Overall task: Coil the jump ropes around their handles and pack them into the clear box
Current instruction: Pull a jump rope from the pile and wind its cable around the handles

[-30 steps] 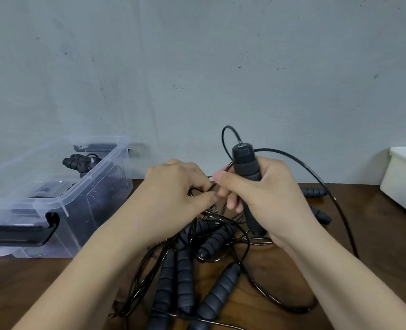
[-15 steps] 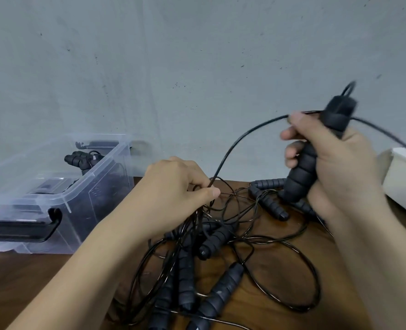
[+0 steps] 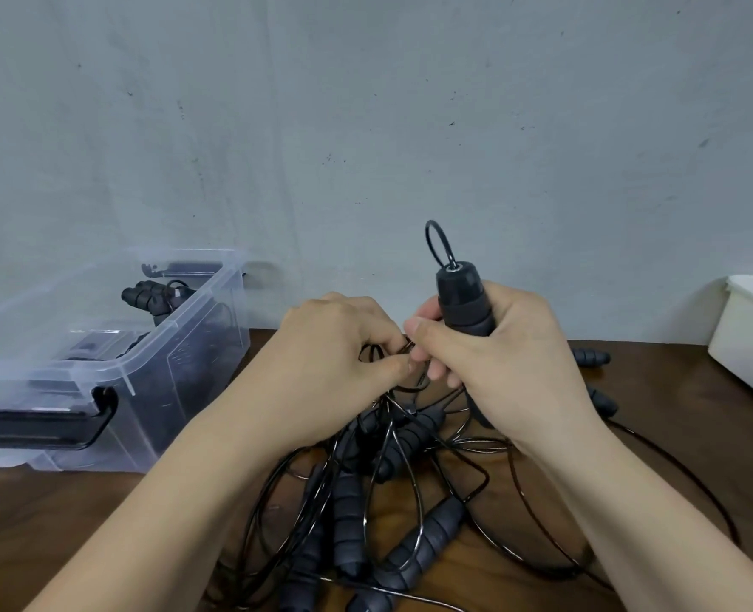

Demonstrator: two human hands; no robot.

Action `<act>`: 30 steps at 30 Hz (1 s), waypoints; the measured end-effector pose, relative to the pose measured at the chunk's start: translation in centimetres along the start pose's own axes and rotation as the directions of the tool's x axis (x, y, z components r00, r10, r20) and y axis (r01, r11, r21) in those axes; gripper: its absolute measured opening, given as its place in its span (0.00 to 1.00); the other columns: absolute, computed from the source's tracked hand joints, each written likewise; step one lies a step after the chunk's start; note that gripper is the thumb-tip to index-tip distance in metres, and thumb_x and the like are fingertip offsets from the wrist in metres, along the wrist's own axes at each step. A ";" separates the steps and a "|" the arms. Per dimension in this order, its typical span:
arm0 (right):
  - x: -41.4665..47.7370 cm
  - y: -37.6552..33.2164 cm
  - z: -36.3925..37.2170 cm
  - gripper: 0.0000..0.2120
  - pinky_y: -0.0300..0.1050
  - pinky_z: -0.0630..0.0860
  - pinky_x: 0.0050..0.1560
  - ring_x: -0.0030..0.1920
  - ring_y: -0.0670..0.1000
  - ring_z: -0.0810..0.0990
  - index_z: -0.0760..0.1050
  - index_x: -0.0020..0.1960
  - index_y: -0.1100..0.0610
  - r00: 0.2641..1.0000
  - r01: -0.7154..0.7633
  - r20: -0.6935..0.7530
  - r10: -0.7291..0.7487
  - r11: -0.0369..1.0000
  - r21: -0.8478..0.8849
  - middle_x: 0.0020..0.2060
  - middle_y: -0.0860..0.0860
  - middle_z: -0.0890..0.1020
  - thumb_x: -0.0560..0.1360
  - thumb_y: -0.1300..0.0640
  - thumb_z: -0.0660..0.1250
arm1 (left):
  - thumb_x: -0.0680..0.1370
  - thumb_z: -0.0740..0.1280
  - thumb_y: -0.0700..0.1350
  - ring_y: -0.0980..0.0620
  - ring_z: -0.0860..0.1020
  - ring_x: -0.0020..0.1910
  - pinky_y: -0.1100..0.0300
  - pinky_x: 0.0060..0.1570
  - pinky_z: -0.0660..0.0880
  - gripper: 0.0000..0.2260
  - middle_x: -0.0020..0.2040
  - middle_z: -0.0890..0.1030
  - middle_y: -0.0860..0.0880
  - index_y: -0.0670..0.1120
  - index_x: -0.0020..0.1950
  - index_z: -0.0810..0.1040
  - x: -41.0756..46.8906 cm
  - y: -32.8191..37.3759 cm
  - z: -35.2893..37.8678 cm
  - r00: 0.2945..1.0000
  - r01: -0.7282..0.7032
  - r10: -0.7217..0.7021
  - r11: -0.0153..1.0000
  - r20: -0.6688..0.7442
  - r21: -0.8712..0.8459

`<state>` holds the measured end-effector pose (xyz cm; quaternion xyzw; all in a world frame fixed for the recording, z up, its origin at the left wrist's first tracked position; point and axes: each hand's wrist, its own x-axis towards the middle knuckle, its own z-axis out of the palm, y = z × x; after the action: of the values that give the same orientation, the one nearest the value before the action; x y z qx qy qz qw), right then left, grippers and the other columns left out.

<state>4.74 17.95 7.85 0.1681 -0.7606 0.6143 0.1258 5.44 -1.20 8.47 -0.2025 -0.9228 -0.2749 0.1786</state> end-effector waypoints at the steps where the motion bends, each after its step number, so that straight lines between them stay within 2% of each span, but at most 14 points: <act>1: 0.0 -0.1 -0.1 0.05 0.42 0.77 0.35 0.31 0.48 0.82 0.84 0.44 0.54 1.000 0.004 -0.019 -0.004 1.000 0.007 0.33 0.52 0.87 0.77 0.60 0.77 | 0.77 0.71 0.60 0.59 0.76 0.50 0.51 0.51 0.73 0.09 0.46 0.81 0.62 0.58 0.40 0.82 0.0 0.1 0.0 1.000 0.003 -0.003 1.000 0.004 -0.010; 7: 0.9 -1.0 -2.8 0.04 0.43 0.77 0.33 0.31 0.49 0.82 0.84 0.45 0.56 0.978 0.074 -0.204 -0.048 0.990 0.122 0.36 0.55 0.88 0.76 0.61 0.79 | 0.78 0.73 0.58 0.61 0.76 0.46 0.58 0.48 0.70 0.06 0.49 0.82 0.62 0.60 0.41 0.86 0.0 0.4 -0.4 0.993 0.103 -0.102 0.995 0.050 -0.009; 10: 1.8 -1.6 -5.4 0.06 0.41 0.75 0.32 0.31 0.49 0.81 0.83 0.43 0.54 0.932 0.150 -0.353 -0.083 0.974 0.169 0.35 0.55 0.87 0.76 0.62 0.78 | 0.78 0.72 0.59 0.60 0.77 0.50 0.51 0.57 0.74 0.07 0.49 0.82 0.61 0.60 0.43 0.85 0.1 -0.5 -0.9 0.984 0.147 -0.154 0.985 0.086 0.088; 12: 2.2 -2.1 -7.6 0.06 0.40 0.75 0.33 0.32 0.49 0.80 0.83 0.43 0.54 0.907 0.193 -0.409 -0.102 0.963 0.188 0.35 0.54 0.86 0.76 0.61 0.77 | 0.79 0.71 0.60 0.59 0.78 0.49 0.51 0.58 0.75 0.10 0.48 0.83 0.60 0.58 0.42 0.85 0.3 -1.2 -1.4 0.979 0.173 -0.182 0.981 0.097 0.092; 14: 2.3 -2.3 -8.5 0.04 0.41 0.75 0.34 0.33 0.50 0.81 0.82 0.46 0.55 0.917 0.193 -0.385 -0.102 0.960 0.205 0.36 0.54 0.86 0.78 0.61 0.76 | 0.80 0.70 0.60 0.60 0.78 0.49 0.55 0.54 0.75 0.11 0.48 0.83 0.59 0.57 0.43 0.86 0.4 -1.5 -1.7 0.980 0.183 -0.187 0.982 0.072 0.054; 16: 2.2 -2.0 -7.9 0.03 0.41 0.75 0.34 0.35 0.51 0.81 0.82 0.49 0.57 0.930 0.180 -0.357 -0.089 0.956 0.231 0.39 0.55 0.87 0.79 0.62 0.75 | 0.81 0.70 0.59 0.61 0.78 0.51 0.58 0.54 0.75 0.11 0.49 0.83 0.60 0.57 0.43 0.87 0.5 -1.3 -1.8 0.984 0.175 -0.176 0.984 0.030 0.043; 18: 1.9 -1.6 -6.5 0.07 0.43 0.76 0.34 0.34 0.51 0.81 0.81 0.55 0.57 0.937 0.176 -0.338 -0.083 0.951 0.254 0.42 0.56 0.88 0.79 0.62 0.75 | 0.81 0.70 0.59 0.62 0.79 0.53 0.61 0.55 0.75 0.11 0.49 0.83 0.61 0.58 0.43 0.87 0.5 -1.0 -1.7 0.986 0.166 -0.166 0.986 0.000 0.013; 20: 1.6 -1.5 -5.0 0.08 0.44 0.76 0.33 0.33 0.52 0.81 0.79 0.55 0.57 0.948 0.181 -0.306 -0.091 0.943 0.279 0.42 0.57 0.88 0.79 0.62 0.75 | 0.80 0.69 0.59 0.64 0.78 0.53 0.64 0.54 0.74 0.11 0.50 0.84 0.63 0.59 0.43 0.87 0.4 -0.7 -1.7 0.985 0.170 -0.170 0.985 -0.007 -0.016; 22: 1.0 -1.2 -3.5 0.06 0.46 0.76 0.31 0.30 0.53 0.80 0.79 0.50 0.57 0.977 0.134 -0.192 -0.092 0.966 0.221 0.39 0.57 0.87 0.78 0.61 0.76 | 0.80 0.70 0.60 0.64 0.78 0.53 0.66 0.52 0.73 0.11 0.49 0.84 0.63 0.60 0.42 0.87 0.3 -0.5 -1.7 0.985 0.174 -0.174 0.984 -0.017 -0.036; 24: 0.6 -0.6 -2.2 0.07 0.47 0.77 0.31 0.29 0.52 0.81 0.80 0.45 0.57 0.999 0.044 0.015 -0.046 0.996 0.075 0.36 0.56 0.87 0.78 0.58 0.77 | 0.80 0.70 0.59 0.63 0.79 0.52 0.64 0.51 0.74 0.10 0.47 0.84 0.63 0.59 0.41 0.87 0.2 -0.3 -1.7 0.986 0.159 -0.161 0.986 -0.045 -0.044; 26: 0.3 0.0 -1.1 0.08 0.47 0.77 0.32 0.29 0.52 0.81 0.83 0.45 0.56 0.989 -0.028 0.145 0.028 1.000 -0.008 0.35 0.54 0.87 0.78 0.53 0.77 | 0.79 0.70 0.59 0.61 0.79 0.51 0.61 0.51 0.74 0.10 0.46 0.84 0.62 0.59 0.41 0.86 0.0 -0.1 -1.7 0.988 0.131 -0.134 0.991 -0.078 -0.039; 30: 0.5 0.7 -0.3 0.08 0.45 0.75 0.30 0.28 0.51 0.77 0.85 0.47 0.55 0.995 -0.091 0.044 0.088 0.992 0.086 0.33 0.54 0.85 0.79 0.51 0.77 | 0.78 0.70 0.60 0.61 0.77 0.53 0.64 0.51 0.71 0.11 0.44 0.83 0.61 0.57 0.41 0.85 -0.3 0.6 -1.8 0.994 0.064 -0.066 0.998 -0.088 -0.018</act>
<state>4.02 18.37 7.48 0.1516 -0.7419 0.6488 0.0752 6.41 -1.84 9.97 -0.1614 -0.9180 -0.2963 0.2086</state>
